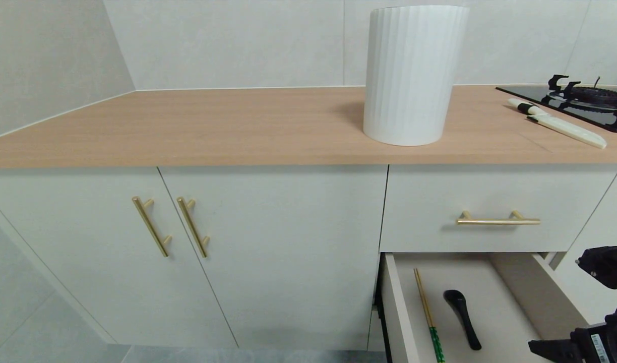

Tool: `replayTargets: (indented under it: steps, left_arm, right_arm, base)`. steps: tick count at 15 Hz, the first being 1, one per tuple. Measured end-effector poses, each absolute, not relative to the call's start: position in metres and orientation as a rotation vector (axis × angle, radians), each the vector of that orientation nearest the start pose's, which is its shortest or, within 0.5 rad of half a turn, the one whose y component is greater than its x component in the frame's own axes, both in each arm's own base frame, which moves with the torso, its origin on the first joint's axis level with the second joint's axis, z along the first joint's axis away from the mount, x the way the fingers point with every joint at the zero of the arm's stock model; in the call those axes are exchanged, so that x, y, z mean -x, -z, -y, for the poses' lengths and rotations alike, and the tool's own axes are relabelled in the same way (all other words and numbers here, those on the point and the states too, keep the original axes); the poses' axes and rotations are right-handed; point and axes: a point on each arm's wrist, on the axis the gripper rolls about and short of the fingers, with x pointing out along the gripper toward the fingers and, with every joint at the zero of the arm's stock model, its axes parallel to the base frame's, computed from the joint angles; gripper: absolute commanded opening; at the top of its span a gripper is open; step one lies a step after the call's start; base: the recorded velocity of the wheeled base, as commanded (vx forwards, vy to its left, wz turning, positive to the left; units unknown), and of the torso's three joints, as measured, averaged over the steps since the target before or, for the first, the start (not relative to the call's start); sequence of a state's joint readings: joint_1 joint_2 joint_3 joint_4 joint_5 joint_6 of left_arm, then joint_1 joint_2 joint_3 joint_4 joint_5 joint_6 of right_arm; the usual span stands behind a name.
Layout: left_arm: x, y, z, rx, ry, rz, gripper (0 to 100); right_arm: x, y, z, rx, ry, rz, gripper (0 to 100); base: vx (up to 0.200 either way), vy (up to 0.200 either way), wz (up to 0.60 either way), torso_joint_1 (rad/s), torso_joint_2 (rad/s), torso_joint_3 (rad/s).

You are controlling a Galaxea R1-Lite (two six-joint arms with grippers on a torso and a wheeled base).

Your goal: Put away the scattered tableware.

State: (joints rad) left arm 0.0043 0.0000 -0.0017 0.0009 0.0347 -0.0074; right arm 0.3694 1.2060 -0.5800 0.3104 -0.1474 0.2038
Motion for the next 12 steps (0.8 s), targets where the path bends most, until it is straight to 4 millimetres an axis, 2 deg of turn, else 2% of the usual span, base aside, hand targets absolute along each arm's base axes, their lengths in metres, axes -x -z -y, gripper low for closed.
replayTargets:
  steps: [4, 9, 12]
  left_arm:
    - [0.023, -0.076, -0.001, 0.007, -0.039, 0.002, 100]
    - [0.023, -0.076, -0.001, 0.007, -0.039, 0.002, 100]
    - [0.023, -0.076, -0.001, 0.007, -0.039, 0.001, 100]
  right_arm:
    - [-0.125, -0.154, -0.048, 0.081, -0.127, -0.985, 100]
    - [-0.125, -0.149, -0.051, 0.075, -0.189, -1.094, 100]
    - [-0.132, -0.139, -0.056, 0.062, -0.228, -1.177, 100]
  base:
    - [-0.2, 0.0, 0.0, 0.0, 0.0, 0.005]
    - [0.0, 0.0, 0.0, 0.0, 0.0, 0.0]
    - [0.0, 0.0, 0.0, 0.0, 0.0, 0.0]
